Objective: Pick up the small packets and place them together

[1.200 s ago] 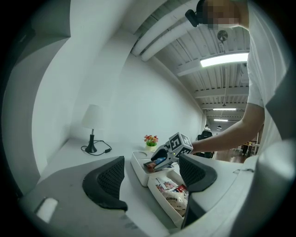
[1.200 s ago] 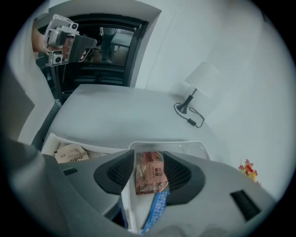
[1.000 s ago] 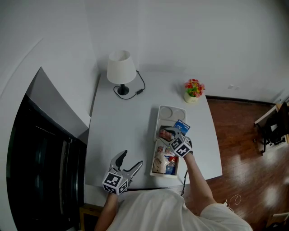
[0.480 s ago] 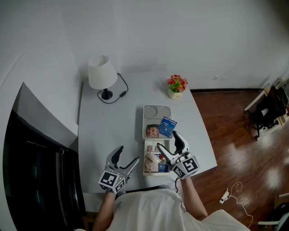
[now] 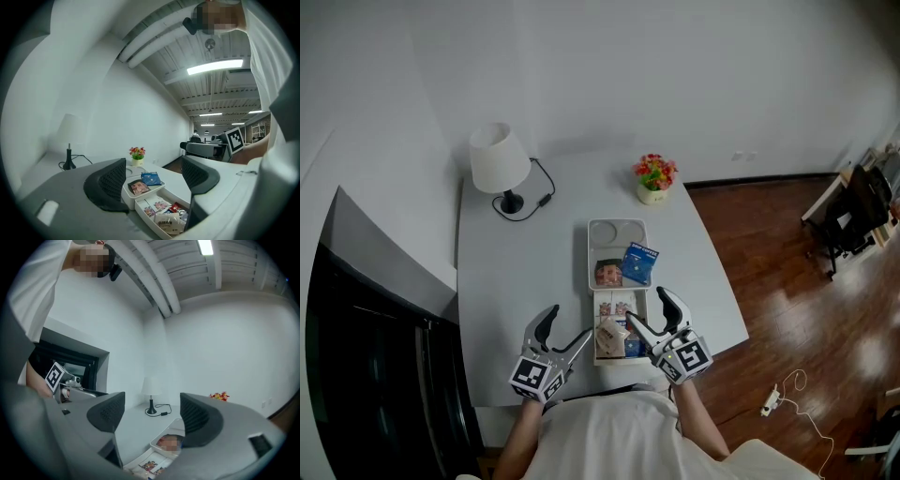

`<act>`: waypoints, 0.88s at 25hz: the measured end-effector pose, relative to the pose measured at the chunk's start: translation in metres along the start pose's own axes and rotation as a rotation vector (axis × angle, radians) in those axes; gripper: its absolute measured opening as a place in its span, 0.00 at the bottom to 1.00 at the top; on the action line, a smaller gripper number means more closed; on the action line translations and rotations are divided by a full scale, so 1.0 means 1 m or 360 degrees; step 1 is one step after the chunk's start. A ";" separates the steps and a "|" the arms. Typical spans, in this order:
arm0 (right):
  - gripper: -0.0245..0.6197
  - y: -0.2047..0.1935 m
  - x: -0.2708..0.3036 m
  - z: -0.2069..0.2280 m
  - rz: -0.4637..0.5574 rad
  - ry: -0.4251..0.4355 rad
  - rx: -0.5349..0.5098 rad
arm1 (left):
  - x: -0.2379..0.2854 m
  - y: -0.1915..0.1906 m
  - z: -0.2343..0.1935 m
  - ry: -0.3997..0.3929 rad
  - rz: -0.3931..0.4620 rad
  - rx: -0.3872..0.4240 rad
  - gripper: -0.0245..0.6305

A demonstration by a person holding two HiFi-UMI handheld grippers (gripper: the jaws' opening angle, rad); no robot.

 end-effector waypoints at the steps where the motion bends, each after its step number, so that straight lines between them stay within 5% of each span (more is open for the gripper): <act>1: 0.60 0.001 0.002 -0.002 0.0000 0.0011 -0.0015 | 0.001 0.000 0.000 0.0001 -0.0003 -0.0002 0.61; 22: 0.59 0.001 0.005 -0.005 -0.0087 0.0075 -0.0113 | 0.006 0.002 0.004 -0.0008 -0.0011 0.0025 0.61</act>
Point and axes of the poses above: the fingertips, and each gripper's own axes: x forward along the fingers, z to its right, y out of its top, the point moved 8 cm from there along -x, backward along the fingers, and after that the axes turned 11 degrees about -z, right-handed, at the moved point
